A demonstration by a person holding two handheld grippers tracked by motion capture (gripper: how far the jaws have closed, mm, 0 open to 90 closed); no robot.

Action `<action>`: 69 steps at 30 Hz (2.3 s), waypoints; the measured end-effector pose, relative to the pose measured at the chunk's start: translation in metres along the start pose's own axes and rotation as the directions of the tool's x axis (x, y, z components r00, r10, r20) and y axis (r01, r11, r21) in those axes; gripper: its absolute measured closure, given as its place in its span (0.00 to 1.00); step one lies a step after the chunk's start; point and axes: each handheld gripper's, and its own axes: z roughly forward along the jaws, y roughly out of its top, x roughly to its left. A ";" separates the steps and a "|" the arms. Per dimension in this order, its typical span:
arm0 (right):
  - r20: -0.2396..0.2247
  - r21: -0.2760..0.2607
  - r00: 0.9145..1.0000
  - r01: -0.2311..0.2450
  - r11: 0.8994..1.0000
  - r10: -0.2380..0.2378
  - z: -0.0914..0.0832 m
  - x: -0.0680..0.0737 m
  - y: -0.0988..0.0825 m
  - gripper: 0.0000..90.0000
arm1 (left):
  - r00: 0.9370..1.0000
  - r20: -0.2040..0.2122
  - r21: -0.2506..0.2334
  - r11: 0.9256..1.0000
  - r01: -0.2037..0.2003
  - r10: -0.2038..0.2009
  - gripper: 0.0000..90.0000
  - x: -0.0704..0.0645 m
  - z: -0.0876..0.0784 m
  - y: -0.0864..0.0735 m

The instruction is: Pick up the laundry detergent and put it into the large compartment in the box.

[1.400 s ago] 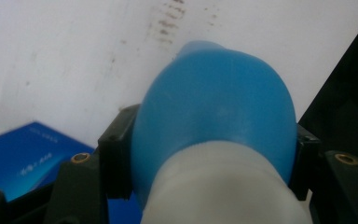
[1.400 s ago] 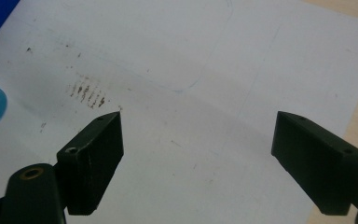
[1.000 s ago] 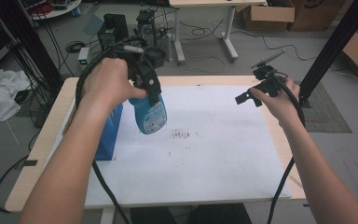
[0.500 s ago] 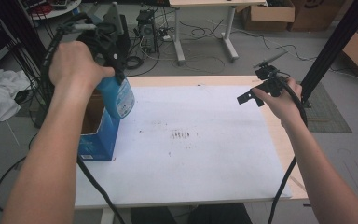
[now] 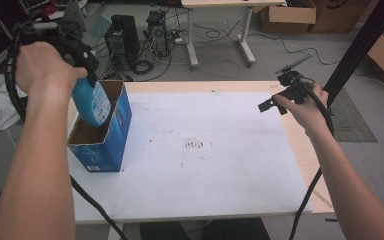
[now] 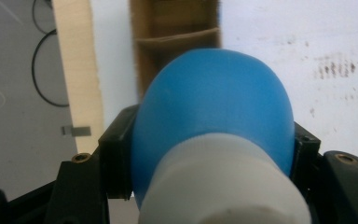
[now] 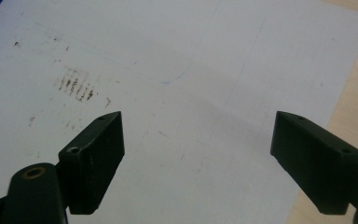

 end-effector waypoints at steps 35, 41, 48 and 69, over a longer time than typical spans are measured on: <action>-0.005 0.017 1.000 -0.001 1.000 0.001 0.008 0.000 -0.001 0.20 | 0.997 0.003 0.075 0.995 0.071 -0.071 0.42 0.011 0.091 0.001; -0.007 0.026 1.000 -0.003 1.000 0.003 0.013 -0.001 -0.002 0.20 | 0.997 0.011 0.108 0.991 0.079 -0.080 0.42 0.011 0.113 -0.001; -0.007 0.024 1.000 -0.002 1.000 0.003 0.013 -0.002 -0.001 0.20 | 0.996 0.010 0.120 0.989 0.083 -0.085 0.42 0.010 0.131 -0.002; -0.009 0.037 1.000 -0.008 0.999 0.008 0.020 -0.004 -0.003 0.20 | 0.998 0.005 0.158 0.986 0.059 -0.061 0.42 0.007 0.166 -0.003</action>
